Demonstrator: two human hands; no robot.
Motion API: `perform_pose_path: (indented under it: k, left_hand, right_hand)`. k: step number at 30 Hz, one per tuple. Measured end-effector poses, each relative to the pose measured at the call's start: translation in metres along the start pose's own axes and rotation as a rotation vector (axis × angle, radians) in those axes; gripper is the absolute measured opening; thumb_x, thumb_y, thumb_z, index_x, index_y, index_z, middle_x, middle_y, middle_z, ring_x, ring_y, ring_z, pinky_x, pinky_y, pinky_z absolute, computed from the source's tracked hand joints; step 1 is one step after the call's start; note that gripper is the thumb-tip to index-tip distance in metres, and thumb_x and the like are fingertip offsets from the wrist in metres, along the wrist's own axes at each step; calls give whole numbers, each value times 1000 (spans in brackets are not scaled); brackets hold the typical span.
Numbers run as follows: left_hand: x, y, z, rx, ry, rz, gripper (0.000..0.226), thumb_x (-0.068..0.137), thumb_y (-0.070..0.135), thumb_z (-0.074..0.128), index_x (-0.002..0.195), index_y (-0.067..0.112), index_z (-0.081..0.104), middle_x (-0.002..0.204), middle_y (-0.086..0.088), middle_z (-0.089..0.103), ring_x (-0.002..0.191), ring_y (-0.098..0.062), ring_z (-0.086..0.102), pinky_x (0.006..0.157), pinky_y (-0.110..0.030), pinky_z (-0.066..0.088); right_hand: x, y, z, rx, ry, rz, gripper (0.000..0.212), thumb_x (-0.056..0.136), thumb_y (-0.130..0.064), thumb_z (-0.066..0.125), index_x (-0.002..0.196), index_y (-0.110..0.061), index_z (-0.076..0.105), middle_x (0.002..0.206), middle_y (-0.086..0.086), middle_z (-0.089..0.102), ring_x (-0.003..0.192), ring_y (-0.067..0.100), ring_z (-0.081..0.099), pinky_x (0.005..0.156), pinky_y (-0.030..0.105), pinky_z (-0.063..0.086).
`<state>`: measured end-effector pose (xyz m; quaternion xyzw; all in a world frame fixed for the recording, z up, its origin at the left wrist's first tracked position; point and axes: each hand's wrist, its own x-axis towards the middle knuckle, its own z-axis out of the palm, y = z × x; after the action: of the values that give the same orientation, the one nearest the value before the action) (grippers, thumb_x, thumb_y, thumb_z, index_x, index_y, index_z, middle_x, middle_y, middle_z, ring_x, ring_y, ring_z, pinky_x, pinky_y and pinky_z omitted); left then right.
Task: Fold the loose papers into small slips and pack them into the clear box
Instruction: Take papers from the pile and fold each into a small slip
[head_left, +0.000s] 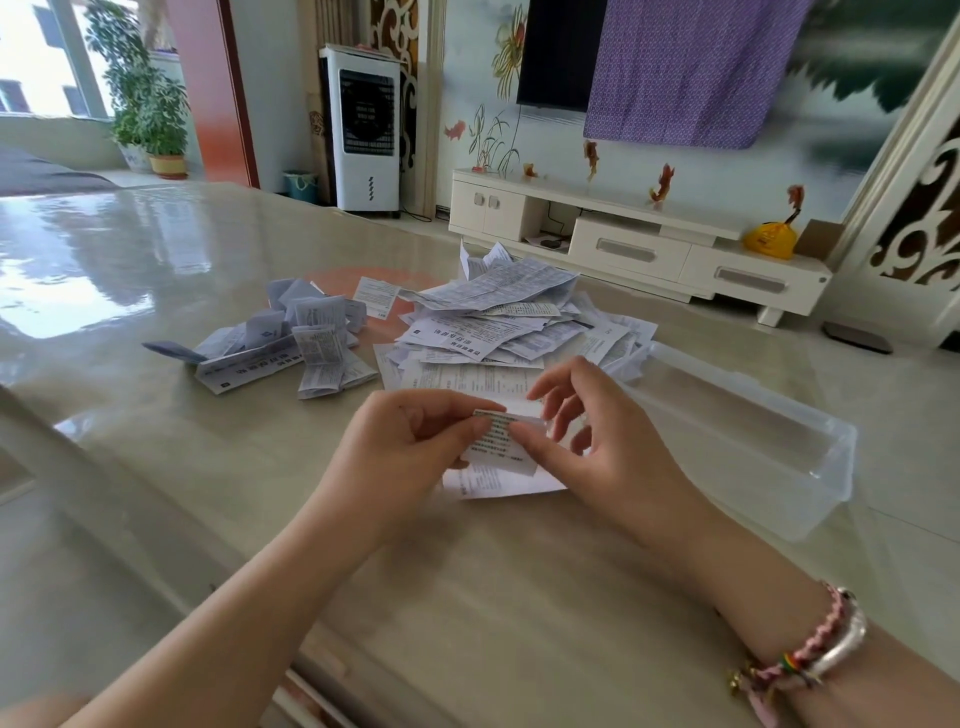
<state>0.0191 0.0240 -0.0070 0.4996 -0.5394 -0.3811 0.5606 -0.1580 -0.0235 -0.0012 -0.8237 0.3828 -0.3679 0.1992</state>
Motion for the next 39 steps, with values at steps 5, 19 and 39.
perform_pose_path:
  k: [5, 19, 39]
  left_hand:
    - [-1, 4, -5, -114, -49, -143, 13, 87, 3, 63, 95, 4, 73, 91, -15, 74, 77, -18, 68, 74, -26, 57]
    - [21, 7, -83, 101, 542, -57, 16, 83, 0, 70, 83, 13, 60, 87, -12, 67, 62, -15, 68, 55, -22, 57]
    - [22, -19, -102, 1014, 394, -251, 36, 91, 47, 53, 124, 34, 58, 143, -3, 25, 123, -34, 23, 106, -40, 27]
  right_hand:
    - [1, 0, 1, 72, -70, -52, 28, 92, -34, 60, 75, -12, 57, 67, -12, 45, 60, 3, 42, 57, 12, 33]
    - [-4, 5, 7, 49, -85, 22, 20, 92, -46, 53, 85, -27, 59, 74, -2, 60, 62, 13, 50, 55, 15, 37]
    - [-2, -7, 21, -116, -94, -70, 16, 92, -14, 60, 81, -25, 59, 80, -9, 59, 77, 15, 55, 64, 21, 44]
